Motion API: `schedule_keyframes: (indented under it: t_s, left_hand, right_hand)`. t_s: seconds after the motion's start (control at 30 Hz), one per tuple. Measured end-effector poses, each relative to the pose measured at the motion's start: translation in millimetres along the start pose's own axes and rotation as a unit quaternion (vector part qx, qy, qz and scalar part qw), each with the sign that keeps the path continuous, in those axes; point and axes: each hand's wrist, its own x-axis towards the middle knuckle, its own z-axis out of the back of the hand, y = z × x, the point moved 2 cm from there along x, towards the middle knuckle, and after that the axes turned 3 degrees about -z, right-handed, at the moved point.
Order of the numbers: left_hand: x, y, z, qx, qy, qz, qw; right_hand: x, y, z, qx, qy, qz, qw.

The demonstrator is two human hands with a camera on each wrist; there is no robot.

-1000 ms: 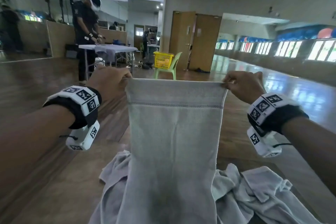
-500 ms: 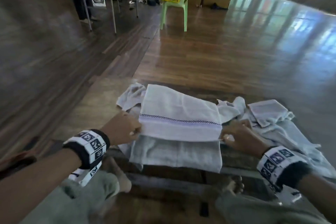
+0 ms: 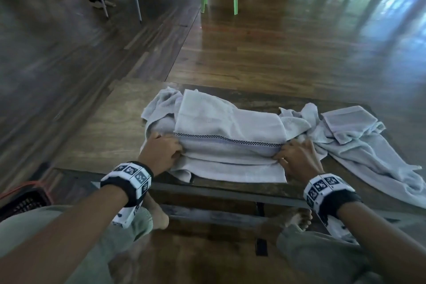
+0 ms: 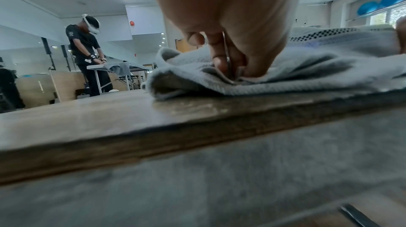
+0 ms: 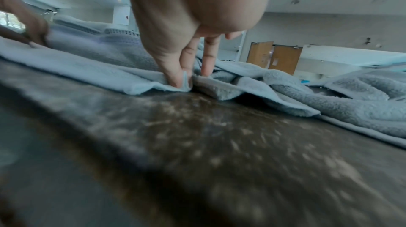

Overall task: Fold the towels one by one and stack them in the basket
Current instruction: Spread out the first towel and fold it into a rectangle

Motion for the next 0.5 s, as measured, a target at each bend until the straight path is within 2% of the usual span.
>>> schedule_keyframes:
  t_s: [0.07, 0.17, 0.27, 0.4, 0.5]
  left_hand:
    - [9, 0, -3, 0.010, 0.028, 0.029, 0.999]
    - [15, 2, -1, 0.017, 0.053, 0.035, 0.998]
    - [10, 4, 9, -0.026, -0.004, 0.043, 0.999]
    - [-9, 3, 27, -0.059, -0.113, 0.015, 0.992]
    - [-25, -4, 31, -0.051, -0.117, -0.015, 0.992]
  right_hand:
    - [10, -3, -1, -0.005, 0.004, -0.011, 1.000]
    - [15, -7, -2, 0.000, 0.017, -0.022, 1.000]
    - [10, -9, 4, 0.037, -0.003, -0.044, 0.998]
    - [-13, -13, 20, 0.104, -0.092, -0.044, 0.989]
    - [-28, -12, 23, 0.078, -0.090, -0.008, 0.993]
